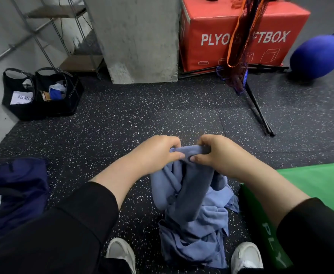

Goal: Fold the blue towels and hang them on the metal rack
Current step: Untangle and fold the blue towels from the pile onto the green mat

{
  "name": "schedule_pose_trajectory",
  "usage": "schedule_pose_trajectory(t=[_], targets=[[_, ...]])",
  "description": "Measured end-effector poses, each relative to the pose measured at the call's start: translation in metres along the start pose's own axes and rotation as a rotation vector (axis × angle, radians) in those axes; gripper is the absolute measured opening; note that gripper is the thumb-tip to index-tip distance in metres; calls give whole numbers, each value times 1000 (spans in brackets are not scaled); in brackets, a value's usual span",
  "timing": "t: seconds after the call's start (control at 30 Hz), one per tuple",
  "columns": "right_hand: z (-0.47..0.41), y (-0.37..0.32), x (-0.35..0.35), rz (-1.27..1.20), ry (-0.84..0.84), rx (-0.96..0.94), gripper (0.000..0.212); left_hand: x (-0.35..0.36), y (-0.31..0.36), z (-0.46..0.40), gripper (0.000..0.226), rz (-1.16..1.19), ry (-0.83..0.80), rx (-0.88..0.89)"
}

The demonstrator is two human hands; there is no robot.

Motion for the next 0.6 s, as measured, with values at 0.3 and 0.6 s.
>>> schedule_pose_trajectory(t=[0.3,0.6], targets=[[-1,-4,7,44,-55,19,26,-6,-22,-8,17,-102,133,-185],[-3,9,-2,-265,-43,66,19,-15,-45,-5,9,-90,223,-267]])
Point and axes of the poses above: each hand's wrist, its own z-axis away from the middle knuckle, its own x-axis out of the palm, y = z × x, the point moved 5 cm from there along -z, towards the middle knuckle, and after that the axes turned 7 degrees about -y, right-handed, at the moved point
